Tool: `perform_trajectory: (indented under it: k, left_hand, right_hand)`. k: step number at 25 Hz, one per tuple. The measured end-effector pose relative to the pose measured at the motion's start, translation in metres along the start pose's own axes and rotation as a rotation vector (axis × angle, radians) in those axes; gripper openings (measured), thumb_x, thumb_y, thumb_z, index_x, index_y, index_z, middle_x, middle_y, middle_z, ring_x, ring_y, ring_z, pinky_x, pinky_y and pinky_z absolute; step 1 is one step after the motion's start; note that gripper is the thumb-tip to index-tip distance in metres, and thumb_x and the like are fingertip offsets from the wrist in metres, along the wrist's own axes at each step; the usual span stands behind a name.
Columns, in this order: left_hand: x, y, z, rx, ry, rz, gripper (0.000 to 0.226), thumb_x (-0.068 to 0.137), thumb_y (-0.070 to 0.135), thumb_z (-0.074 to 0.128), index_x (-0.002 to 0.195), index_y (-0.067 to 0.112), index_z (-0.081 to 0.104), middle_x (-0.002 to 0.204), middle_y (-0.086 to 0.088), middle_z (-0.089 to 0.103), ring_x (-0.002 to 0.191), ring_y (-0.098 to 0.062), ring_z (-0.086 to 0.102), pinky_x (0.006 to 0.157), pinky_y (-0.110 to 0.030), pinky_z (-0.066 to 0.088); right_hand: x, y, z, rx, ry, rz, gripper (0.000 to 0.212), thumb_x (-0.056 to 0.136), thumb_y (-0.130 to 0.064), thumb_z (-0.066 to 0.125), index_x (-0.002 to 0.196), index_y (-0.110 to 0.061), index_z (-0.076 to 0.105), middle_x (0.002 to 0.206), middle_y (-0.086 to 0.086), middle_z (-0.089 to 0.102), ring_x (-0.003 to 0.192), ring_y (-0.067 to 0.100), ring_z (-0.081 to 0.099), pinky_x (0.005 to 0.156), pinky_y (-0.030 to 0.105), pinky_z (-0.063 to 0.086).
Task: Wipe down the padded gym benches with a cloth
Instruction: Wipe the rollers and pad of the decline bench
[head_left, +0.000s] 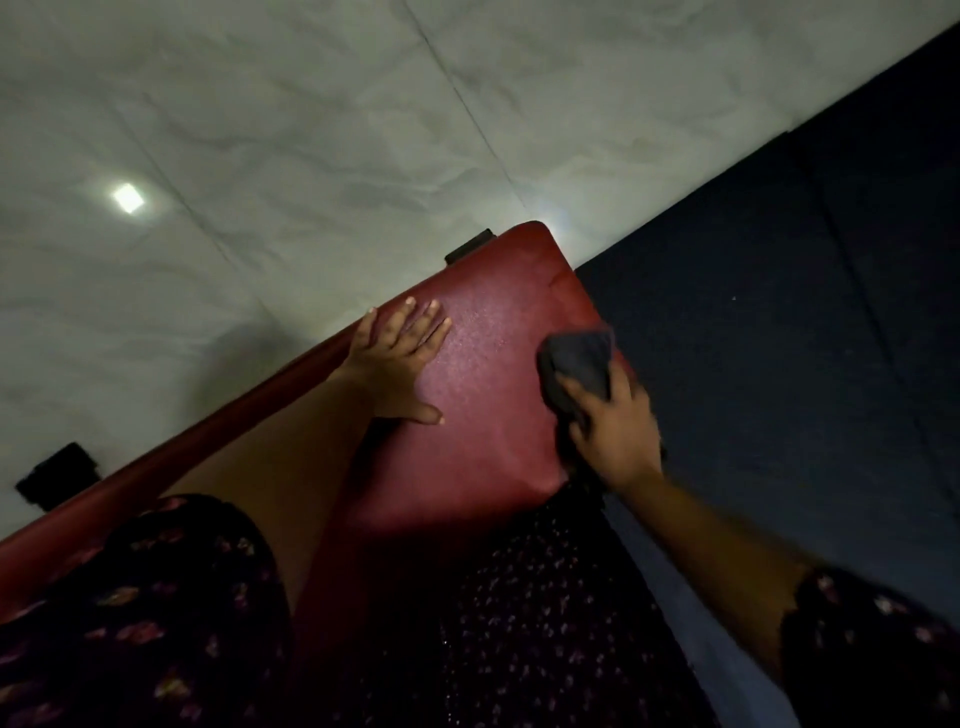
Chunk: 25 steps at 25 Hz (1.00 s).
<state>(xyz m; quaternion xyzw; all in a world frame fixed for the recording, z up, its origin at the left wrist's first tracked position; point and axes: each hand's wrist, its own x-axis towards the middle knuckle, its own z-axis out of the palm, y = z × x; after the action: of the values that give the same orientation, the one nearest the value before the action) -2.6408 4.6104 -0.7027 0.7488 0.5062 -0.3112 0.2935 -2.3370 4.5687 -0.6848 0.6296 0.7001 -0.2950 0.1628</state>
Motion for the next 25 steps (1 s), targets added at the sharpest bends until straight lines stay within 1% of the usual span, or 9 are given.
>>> perform_trajectory:
  k: [2, 4, 7, 9, 13, 15, 18, 20, 25]
  left_hand:
    - [0.002, -0.002, 0.001, -0.011, -0.010, -0.002, 0.134, 0.057, 0.095, 0.043, 0.146, 0.028, -0.032, 0.153, 0.006, -0.037, 0.147, -0.024, -0.025, 0.113, -0.054, -0.017]
    - [0.002, -0.004, 0.008, -0.015, 0.065, 0.013, 0.138, 0.044, 0.102, 0.028, 0.144, 0.030, -0.034, 0.155, 0.004, -0.032, 0.147, -0.024, -0.024, 0.109, -0.053, -0.023]
    - [-0.003, -0.008, 0.024, 0.026, 0.255, 0.053, 0.133, 0.047, 0.100, 0.026, 0.156, 0.028, 0.002, 0.165, -0.004, 0.008, 0.150, -0.027, 0.000, 0.116, -0.056, -0.002]
    - [-0.006, -0.007, 0.034, 0.035, 0.365, 0.086, 0.119, 0.059, 0.094, 0.035, 0.156, 0.026, 0.017, 0.163, -0.005, 0.016, 0.151, -0.029, 0.010, 0.119, -0.055, 0.008]
    - [-0.007, -0.004, 0.036, -0.011, 0.496, 0.085, 0.096, 0.076, 0.081, 0.040, 0.154, 0.026, 0.028, 0.162, -0.005, 0.021, 0.150, -0.030, 0.015, 0.120, -0.051, 0.010]
    - [-0.008, -0.003, 0.035, -0.021, 0.483, 0.075, 0.093, 0.078, 0.079, 0.041, 0.154, 0.026, 0.029, 0.162, -0.005, 0.023, 0.150, -0.029, 0.014, 0.120, -0.052, 0.011]
    - [-0.007, -0.005, 0.032, -0.023, 0.469, 0.074, 0.093, 0.077, 0.079, 0.042, 0.153, 0.026, 0.030, 0.161, -0.005, 0.024, 0.150, -0.028, 0.014, 0.120, -0.052, 0.013]
    - [-0.007, -0.004, 0.032, -0.014, 0.476, 0.071, 0.093, 0.077, 0.079, 0.043, 0.153, 0.026, 0.031, 0.161, -0.005, 0.026, 0.150, -0.028, 0.016, 0.119, -0.053, 0.015]
    - [-0.003, -0.006, 0.036, -0.007, 0.499, 0.073, 0.095, 0.075, 0.080, 0.042, 0.153, 0.026, 0.029, 0.160, -0.005, 0.025, 0.149, -0.030, 0.019, 0.118, -0.055, 0.018]
  right_hand:
    - [-0.058, 0.037, 0.027, 0.057, -0.049, 0.076, 0.071, 0.073, -0.021, 0.078, 0.135, -0.044, 0.052, 0.148, 0.021, 0.035, 0.106, 0.050, 0.048, 0.077, 0.055, 0.054]
    - [-0.089, 0.057, 0.040, 0.129, -0.101, 0.193, 0.076, 0.074, -0.018, 0.080, 0.137, -0.042, 0.045, 0.144, 0.026, 0.038, 0.107, 0.053, 0.049, 0.079, 0.058, 0.053]
    - [-0.065, 0.049, 0.037, 0.215, -0.005, 0.310, 0.063, 0.078, -0.016, 0.076, 0.135, -0.032, 0.055, 0.144, 0.029, 0.037, 0.115, 0.055, 0.044, 0.088, 0.058, 0.048]
    - [-0.025, 0.028, 0.018, 0.245, 0.071, 0.331, 0.055, 0.081, -0.019, 0.073, 0.133, -0.033, 0.059, 0.147, 0.025, 0.034, 0.120, 0.052, 0.041, 0.092, 0.055, 0.045]
    - [0.085, -0.033, -0.039, 0.044, 0.055, -0.155, 0.052, 0.085, -0.030, 0.066, 0.134, -0.041, 0.054, 0.152, 0.017, 0.030, 0.120, 0.047, 0.040, 0.087, 0.050, 0.048]
    - [0.148, -0.070, -0.069, -0.039, 0.000, -0.274, 0.052, 0.088, -0.036, 0.061, 0.137, -0.047, 0.048, 0.154, 0.009, 0.026, 0.122, 0.042, 0.039, 0.092, 0.048, 0.046]
    - [0.207, -0.097, -0.092, 0.031, -0.127, -0.166, 0.053, 0.088, -0.037, 0.058, 0.138, -0.047, 0.046, 0.148, 0.007, 0.029, 0.124, 0.040, 0.042, 0.099, 0.041, 0.042]
    - [0.204, -0.085, -0.087, 0.182, -0.129, -0.081, 0.056, 0.086, -0.036, 0.060, 0.140, -0.045, 0.046, 0.146, 0.009, 0.031, 0.123, 0.039, 0.046, 0.103, 0.037, 0.042]
    - [0.081, -0.015, -0.040, 0.530, -0.009, 0.072, 0.056, 0.085, -0.014, 0.066, 0.137, -0.034, 0.053, 0.149, 0.011, 0.027, 0.127, 0.028, 0.044, 0.103, 0.022, 0.032]
